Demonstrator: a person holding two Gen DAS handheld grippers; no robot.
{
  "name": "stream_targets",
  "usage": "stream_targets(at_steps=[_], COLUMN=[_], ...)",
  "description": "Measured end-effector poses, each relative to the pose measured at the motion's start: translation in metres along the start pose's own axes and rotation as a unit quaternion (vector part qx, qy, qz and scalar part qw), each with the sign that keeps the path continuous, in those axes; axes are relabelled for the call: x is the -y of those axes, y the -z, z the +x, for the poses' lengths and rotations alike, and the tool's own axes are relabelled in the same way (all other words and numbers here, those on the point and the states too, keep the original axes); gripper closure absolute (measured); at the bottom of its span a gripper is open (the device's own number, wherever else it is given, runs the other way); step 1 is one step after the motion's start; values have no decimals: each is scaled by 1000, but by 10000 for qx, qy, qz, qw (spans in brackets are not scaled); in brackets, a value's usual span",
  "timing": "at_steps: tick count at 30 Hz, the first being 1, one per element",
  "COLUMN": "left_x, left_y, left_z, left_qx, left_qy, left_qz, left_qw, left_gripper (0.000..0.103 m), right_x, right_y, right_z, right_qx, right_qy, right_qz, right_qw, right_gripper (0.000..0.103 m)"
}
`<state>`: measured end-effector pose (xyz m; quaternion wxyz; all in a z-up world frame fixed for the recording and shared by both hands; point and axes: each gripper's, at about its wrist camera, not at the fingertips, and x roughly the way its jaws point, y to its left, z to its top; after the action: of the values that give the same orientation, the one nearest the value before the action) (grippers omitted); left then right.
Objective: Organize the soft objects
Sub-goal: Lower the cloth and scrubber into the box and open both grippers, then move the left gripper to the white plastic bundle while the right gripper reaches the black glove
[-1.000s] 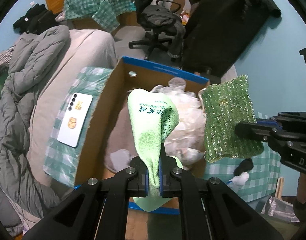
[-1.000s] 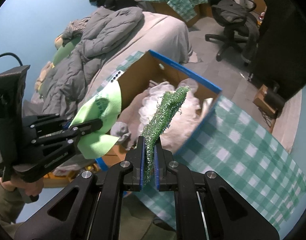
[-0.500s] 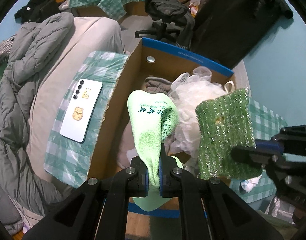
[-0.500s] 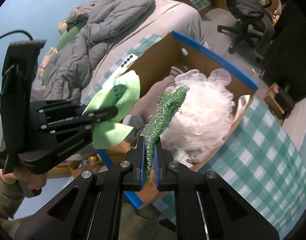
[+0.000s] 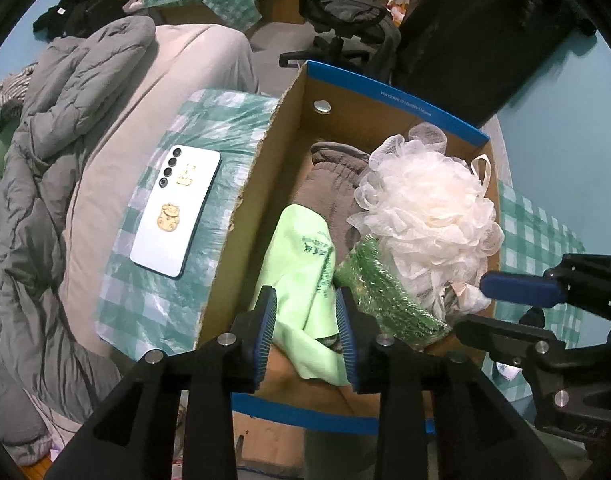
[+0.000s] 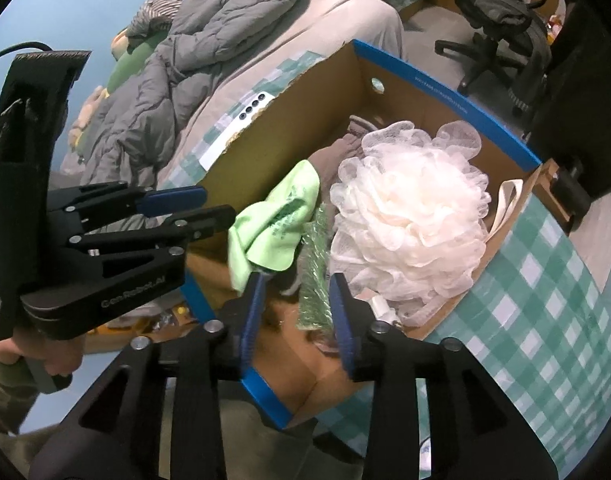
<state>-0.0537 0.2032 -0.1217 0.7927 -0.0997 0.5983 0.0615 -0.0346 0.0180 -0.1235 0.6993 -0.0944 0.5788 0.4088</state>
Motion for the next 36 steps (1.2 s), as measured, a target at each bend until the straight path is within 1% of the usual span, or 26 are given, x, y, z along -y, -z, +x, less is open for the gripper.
stream_targets(at_steps=[2, 8, 10, 14, 16, 19, 28, 36], left_x=[-1, 4, 9, 20, 25, 35, 70, 110], left_y=[0, 2, 3, 5, 6, 8, 15, 20], left_z=[-2, -9, -12, -19, -22, -25, -31, -29], left_qx=[9, 69, 83, 114, 132, 151, 157, 103], left_qy=[-11, -7, -10, 46, 70, 99, 140, 222], left_qz=[-8, 11, 37, 81, 96, 164, 437, 732], left_qw=[10000, 10000, 10000, 9999, 9998, 9997, 9988, 9970], left_gripper=[72, 72, 72, 72, 71, 65, 62, 61], right_x=[1, 9, 12, 19, 22, 29, 54, 79], right_y=[0, 4, 5, 9, 11, 14, 33, 58], right_z=[-2, -11, -15, -23, -27, -32, -49, -64], right_qx=[30, 99, 121, 195, 224, 266, 322, 327], right_qy=[16, 131, 169, 292, 326, 373, 504, 589], right_qz=[33, 130, 152, 218, 253, 332, 581, 821], right_qw=[10000, 9998, 9997, 9991, 9989, 9984, 9965, 9943], right_gripper=[62, 56, 55, 50, 49, 48, 46, 46])
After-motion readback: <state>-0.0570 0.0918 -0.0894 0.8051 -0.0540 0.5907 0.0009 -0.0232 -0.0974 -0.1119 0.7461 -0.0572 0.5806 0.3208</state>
